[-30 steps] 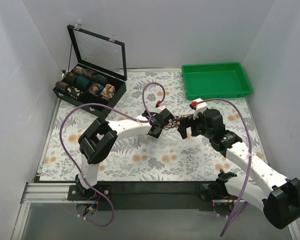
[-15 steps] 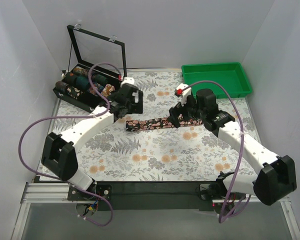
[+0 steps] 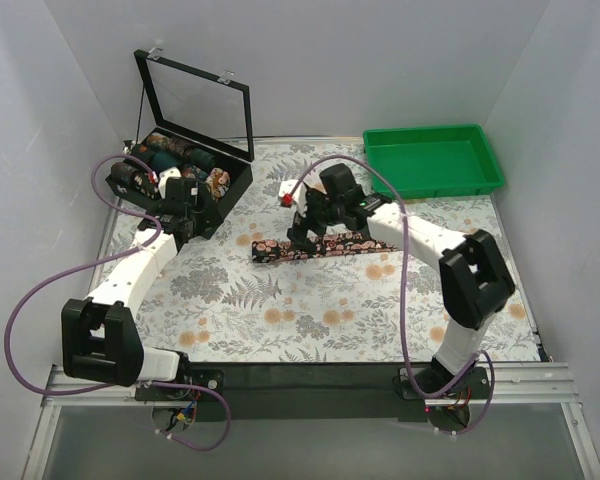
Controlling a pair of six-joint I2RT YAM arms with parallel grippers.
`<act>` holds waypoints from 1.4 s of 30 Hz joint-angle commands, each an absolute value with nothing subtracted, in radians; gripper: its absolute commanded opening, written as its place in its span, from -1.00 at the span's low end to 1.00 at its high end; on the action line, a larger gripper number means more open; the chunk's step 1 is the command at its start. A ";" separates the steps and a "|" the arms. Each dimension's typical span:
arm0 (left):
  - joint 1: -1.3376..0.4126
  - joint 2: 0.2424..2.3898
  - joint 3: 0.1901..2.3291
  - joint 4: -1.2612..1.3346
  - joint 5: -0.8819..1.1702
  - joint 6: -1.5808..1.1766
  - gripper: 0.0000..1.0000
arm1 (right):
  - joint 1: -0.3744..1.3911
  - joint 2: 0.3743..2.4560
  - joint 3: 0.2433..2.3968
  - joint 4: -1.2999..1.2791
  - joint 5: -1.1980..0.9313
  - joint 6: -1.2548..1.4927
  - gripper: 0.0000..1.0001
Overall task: Roll the ties
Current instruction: Roll the tie
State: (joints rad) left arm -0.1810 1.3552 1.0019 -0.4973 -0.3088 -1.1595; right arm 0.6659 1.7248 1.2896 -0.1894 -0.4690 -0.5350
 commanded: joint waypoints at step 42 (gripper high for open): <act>-0.149 1.385 0.997 -0.459 -0.261 -1.161 0.75 | 0.782 2.329 1.753 -0.193 -0.690 -0.690 0.69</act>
State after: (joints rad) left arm -0.1535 1.3869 0.9955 -0.4698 -0.2714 -1.1709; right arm 0.7757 2.3112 1.7134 -0.2150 -0.6949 -0.7052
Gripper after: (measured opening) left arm 0.875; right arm 0.861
